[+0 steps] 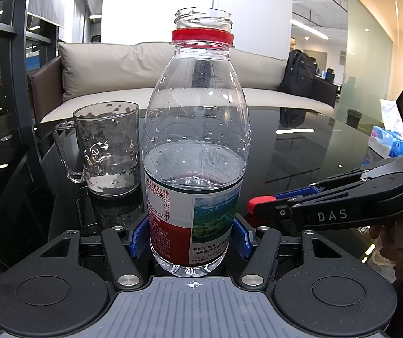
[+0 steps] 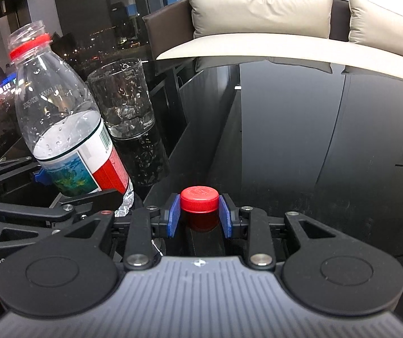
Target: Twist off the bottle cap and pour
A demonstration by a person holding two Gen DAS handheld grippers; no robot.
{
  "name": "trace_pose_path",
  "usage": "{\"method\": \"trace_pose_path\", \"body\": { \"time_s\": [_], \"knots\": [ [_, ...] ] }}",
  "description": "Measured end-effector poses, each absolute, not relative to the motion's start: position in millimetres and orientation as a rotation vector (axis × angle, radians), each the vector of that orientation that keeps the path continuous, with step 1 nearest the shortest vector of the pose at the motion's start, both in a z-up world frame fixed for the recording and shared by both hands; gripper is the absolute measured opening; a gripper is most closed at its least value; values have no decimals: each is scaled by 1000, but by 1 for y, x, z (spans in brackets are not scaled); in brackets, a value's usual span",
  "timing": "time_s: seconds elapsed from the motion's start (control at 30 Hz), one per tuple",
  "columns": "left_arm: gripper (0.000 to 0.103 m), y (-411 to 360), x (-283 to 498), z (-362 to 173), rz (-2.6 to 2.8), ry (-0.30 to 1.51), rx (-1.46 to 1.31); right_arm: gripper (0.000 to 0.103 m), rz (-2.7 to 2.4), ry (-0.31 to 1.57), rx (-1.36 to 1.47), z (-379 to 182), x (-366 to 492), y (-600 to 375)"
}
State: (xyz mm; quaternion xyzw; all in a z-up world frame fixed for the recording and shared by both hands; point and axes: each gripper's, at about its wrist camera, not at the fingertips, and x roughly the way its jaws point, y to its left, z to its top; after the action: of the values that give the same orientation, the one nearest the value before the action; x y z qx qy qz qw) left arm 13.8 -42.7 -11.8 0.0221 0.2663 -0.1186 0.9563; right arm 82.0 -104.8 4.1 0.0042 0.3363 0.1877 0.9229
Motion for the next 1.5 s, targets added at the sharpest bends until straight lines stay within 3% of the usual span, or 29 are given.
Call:
{"method": "trace_pose_path", "body": {
  "time_s": [0.97,1.07,1.13,1.37,1.5],
  "knots": [
    [60,-41,14,-13,-235,552,28,33,380,703,1,0,83,-103],
    [60,-39,15,-13,-234,557,18,37,375,701,4,0,83,-104],
    [61,-39,15,-13,-233,557,16,46,375,696,10,1,83,-105],
    [65,-38,15,-12,-222,559,16,48,376,688,11,2,82,-106],
    [66,-37,15,-12,-216,561,13,56,370,679,12,3,82,-107]
  ]
}}
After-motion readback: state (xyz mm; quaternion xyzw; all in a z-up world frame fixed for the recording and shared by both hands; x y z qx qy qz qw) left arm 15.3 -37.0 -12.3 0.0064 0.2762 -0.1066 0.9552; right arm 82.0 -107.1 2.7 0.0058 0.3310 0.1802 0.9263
